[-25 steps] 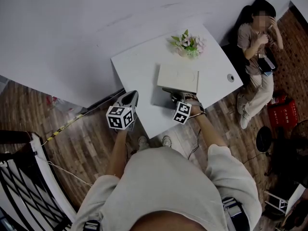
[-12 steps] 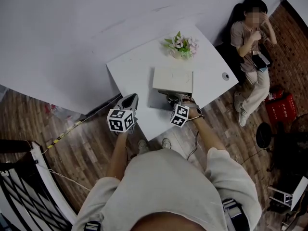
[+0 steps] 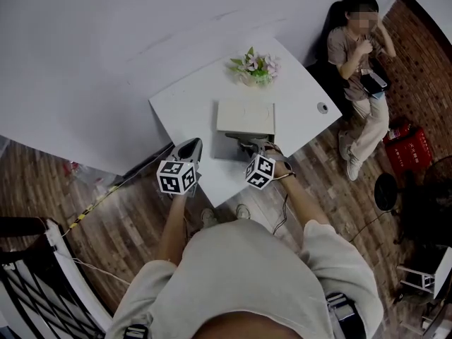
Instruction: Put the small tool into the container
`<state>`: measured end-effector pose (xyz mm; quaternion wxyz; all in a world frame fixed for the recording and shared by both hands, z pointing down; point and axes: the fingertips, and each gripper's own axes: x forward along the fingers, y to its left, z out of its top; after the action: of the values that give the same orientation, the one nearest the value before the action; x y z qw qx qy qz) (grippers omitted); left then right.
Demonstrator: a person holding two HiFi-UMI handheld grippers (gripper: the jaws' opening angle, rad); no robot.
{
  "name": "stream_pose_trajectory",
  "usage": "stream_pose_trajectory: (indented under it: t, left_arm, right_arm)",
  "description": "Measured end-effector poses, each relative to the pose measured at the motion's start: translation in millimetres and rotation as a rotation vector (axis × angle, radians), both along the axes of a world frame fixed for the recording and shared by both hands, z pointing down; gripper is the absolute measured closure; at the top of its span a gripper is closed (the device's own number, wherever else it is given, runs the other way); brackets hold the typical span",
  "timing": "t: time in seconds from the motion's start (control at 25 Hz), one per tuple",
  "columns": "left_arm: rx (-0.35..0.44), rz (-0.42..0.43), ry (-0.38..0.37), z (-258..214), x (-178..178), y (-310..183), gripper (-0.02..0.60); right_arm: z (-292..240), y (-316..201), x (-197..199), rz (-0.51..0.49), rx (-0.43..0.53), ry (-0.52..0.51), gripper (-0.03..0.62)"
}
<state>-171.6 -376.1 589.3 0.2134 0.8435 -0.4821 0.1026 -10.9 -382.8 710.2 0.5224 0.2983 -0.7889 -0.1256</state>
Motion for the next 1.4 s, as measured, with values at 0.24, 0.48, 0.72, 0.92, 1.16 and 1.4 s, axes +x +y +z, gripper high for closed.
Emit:
stream_pose_trajectory:
  t: [0.24,0.48,0.72,0.92,1.16,1.4]
  left_arm:
    - [0.011,0.023,-0.001,-4,9,2,0.571]
    - [0.023,0.044,-0.005,-11,17,-1,0.571]
    - [0.035,0.056,-0.013,-14,21,0,0.571]
    - [0.046,0.067,-0.016,-17,27,0,0.571]
    - [0.067,0.092,-0.023,-26,33,1,0.571]
    - [0.108,0.116,-0.043,-41,41,2,0.571]
  right_arm:
    - [-13,5,8,0.132,-0.007,-0.115,0.582]
    - [-24,6,13,0.240,-0.044,-0.246,0.594]
    - [-43,9,19,0.390,-0.092,-0.460,0.594]
    - [-75,13,21,0.438,-0.061,-0.613,0.594]
    - [-129,17,22,0.446,0.044,-0.746,0.594]
    - [-160,22,30,0.449,0.126,-0.793,0.595]
